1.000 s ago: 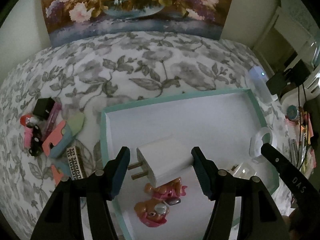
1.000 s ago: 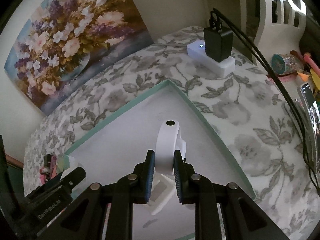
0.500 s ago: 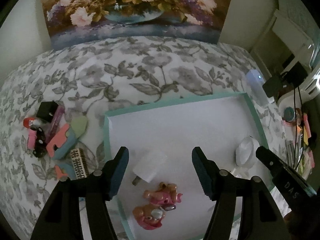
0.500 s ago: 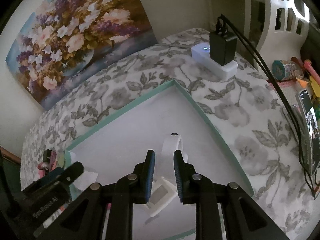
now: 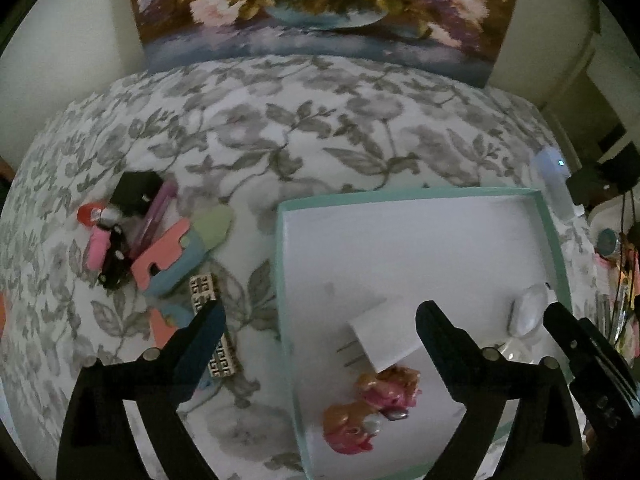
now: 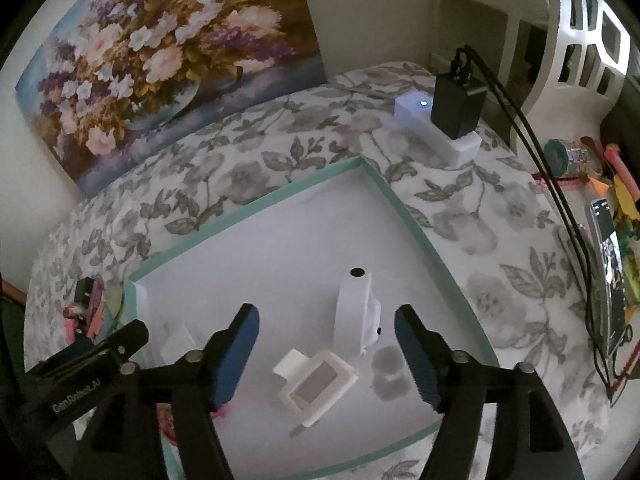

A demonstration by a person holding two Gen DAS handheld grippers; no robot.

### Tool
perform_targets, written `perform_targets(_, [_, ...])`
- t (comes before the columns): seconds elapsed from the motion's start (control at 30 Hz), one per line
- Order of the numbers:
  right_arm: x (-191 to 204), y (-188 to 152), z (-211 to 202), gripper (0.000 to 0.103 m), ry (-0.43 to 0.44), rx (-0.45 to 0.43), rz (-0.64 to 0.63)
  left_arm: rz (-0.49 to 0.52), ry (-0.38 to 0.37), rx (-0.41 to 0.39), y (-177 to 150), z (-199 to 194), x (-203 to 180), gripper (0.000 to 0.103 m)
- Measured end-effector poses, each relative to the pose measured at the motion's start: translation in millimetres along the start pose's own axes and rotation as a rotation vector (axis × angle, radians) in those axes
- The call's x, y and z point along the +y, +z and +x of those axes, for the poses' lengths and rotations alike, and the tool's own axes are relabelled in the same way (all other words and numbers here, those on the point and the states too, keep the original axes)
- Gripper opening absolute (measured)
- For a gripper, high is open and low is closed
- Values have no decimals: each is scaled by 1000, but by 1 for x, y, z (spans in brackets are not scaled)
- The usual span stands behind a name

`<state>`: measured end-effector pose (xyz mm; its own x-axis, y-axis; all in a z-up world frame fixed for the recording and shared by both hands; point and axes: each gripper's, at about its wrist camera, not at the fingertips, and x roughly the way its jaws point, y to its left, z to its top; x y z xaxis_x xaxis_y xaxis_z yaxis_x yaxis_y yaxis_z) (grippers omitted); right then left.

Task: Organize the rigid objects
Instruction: 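Withdraw both open tools from the tray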

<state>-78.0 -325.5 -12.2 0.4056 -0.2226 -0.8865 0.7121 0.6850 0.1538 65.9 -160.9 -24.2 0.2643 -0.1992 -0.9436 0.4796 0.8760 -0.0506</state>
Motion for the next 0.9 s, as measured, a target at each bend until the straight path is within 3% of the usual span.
perform_targets(0.13, [0, -2, 4, 83, -11, 12, 3, -36, 25, -1, -2, 1, 12, 98])
perform_targets(0.27, [0, -4, 5, 103, -32, 14, 0, -83, 28, -17, -2, -4, 23, 98])
perform_targets(0.5, [4, -6, 3, 103, -52, 5, -24, -81, 50, -38, -5, -7, 28, 99])
perform_targets(0.9, [19, -5, -20, 103, -18, -31, -52, -105, -3, -78, -2, -35, 44, 99])
